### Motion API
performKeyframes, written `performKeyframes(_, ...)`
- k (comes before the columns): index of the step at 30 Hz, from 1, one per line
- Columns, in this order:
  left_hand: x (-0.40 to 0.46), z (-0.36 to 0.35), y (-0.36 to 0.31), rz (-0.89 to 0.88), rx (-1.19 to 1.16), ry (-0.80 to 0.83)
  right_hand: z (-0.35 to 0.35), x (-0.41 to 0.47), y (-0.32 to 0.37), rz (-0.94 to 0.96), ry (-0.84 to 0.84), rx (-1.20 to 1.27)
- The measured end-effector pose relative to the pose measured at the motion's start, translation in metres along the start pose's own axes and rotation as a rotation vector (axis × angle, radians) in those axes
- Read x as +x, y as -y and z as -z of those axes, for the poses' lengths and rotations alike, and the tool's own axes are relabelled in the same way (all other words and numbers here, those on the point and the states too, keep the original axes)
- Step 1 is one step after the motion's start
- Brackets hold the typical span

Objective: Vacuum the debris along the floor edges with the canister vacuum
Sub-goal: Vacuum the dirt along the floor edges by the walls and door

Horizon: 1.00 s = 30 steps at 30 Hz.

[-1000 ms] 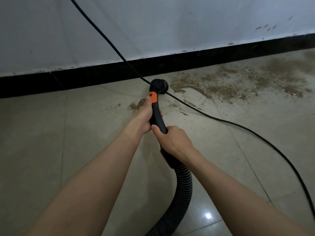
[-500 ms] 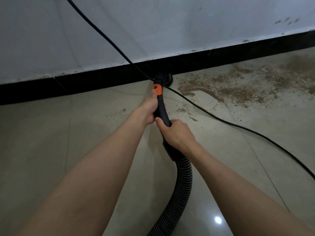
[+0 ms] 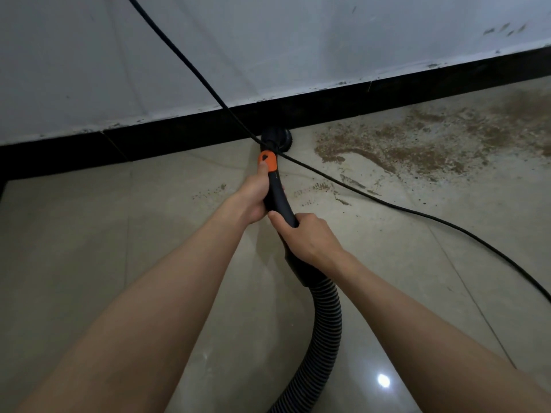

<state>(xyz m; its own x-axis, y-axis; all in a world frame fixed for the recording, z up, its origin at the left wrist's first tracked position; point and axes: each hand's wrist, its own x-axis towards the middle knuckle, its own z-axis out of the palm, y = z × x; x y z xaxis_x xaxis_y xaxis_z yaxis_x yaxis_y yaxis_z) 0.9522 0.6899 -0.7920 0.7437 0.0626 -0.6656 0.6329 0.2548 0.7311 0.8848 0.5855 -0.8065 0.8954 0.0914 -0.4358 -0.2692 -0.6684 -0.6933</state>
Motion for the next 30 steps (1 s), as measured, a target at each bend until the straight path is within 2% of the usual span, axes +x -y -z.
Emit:
performKeyframes(6,-0.028,0.067,0.002,0.026,-0.134,-0.124,-0.034,-0.02,0.036,0.1,0.169,-0.127)
performKeyframes(10,-0.051,0.11,-0.002,0.047,-0.201,-0.234,-0.065,-0.033,0.064,0.157,0.222,-0.211)
performKeyframes(17,-0.1,0.156,0.029,0.124,-0.416,-0.252,-0.091,-0.065,0.074,0.207,0.414,-0.337)
performKeyframes(20,-0.109,0.159,0.038,0.131,-0.436,-0.271,-0.09,-0.081,0.072,0.227,0.415,-0.358)
performKeyframes(30,-0.123,0.135,0.037,0.211,-0.389,-0.159,-0.066,-0.105,0.065,0.158,0.326,-0.347)
